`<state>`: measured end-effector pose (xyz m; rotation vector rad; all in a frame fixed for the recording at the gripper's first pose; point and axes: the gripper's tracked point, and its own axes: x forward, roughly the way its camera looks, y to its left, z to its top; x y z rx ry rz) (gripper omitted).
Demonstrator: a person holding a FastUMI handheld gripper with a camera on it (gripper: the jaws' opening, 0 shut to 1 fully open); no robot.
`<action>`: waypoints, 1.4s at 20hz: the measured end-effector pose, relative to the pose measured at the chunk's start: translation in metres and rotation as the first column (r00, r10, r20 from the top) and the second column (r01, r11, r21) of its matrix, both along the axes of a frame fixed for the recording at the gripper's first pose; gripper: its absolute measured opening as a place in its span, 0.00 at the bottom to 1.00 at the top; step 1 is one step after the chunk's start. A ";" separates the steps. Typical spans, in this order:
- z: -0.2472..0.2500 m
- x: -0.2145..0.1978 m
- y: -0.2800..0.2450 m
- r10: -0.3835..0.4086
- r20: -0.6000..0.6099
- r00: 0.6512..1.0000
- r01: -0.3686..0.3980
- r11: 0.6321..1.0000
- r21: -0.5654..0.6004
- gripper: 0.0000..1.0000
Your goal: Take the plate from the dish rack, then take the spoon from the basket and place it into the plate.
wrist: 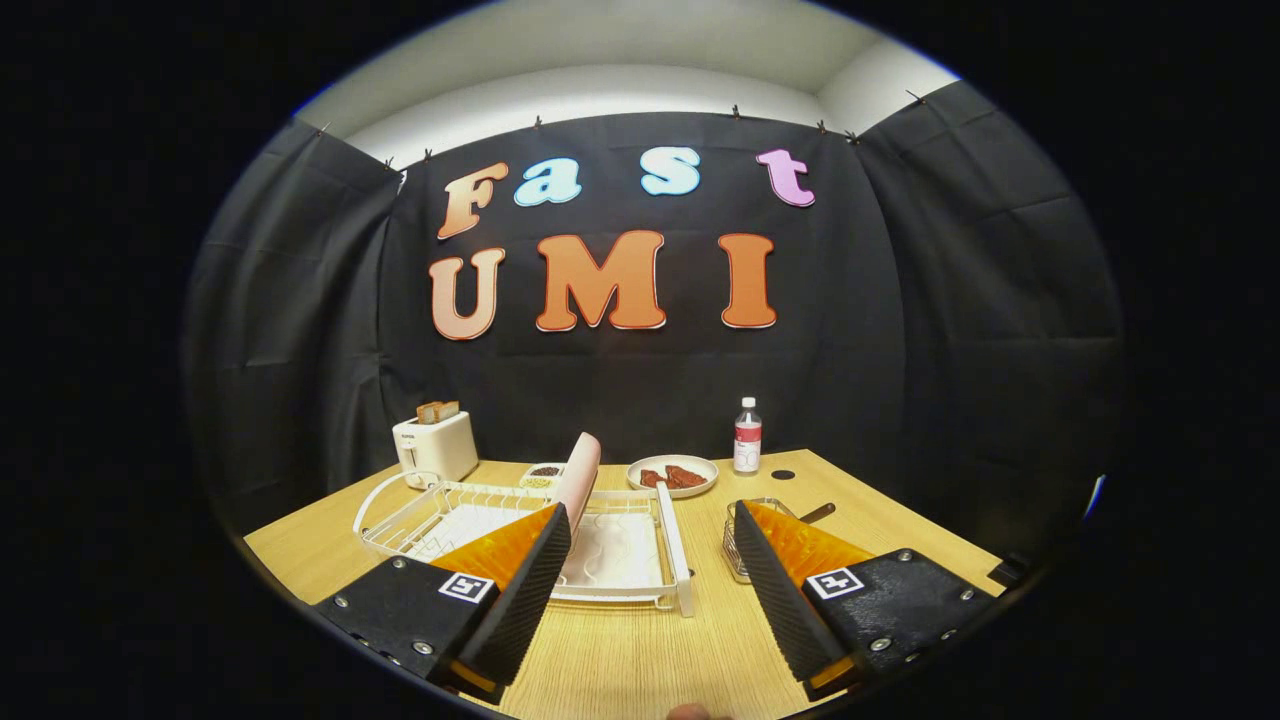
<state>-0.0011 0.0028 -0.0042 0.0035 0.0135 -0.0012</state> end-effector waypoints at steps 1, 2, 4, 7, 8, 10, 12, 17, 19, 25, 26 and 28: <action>-0.002 -0.001 0.000 0.001 -0.008 1.000 -0.001 1.000 0.001 0.98; -0.004 -0.001 0.000 0.001 -0.015 1.000 -0.001 1.000 0.004 0.98; -0.005 0.000 0.000 0.003 -0.020 1.000 -0.003 1.000 0.013 0.98; -0.006 0.002 -0.002 -0.005 -0.026 1.000 0.005 1.000 0.018 0.98; -0.007 0.004 -0.002 -0.007 -0.030 1.000 0.008 1.000 0.019 0.98; -0.007 0.009 0.001 -0.010 -0.046 0.999 0.011 1.000 0.015 0.98; -0.003 0.016 0.005 -0.011 -0.067 0.998 0.012 1.000 0.013 0.98; 0.018 0.052 0.034 0.035 -0.109 0.993 -0.036 0.999 -0.002 0.98; 0.022 0.073 0.049 0.061 -0.142 0.988 -0.065 0.997 -0.027 0.98; 0.000 0.141 0.078 0.106 -0.324 0.940 -0.112 0.994 -0.001 0.98; -0.008 0.150 0.081 0.103 -0.361 0.927 -0.108 0.994 0.005 0.98; -0.019 0.163 0.083 0.093 -0.422 0.902 -0.103 0.995 -0.001 0.98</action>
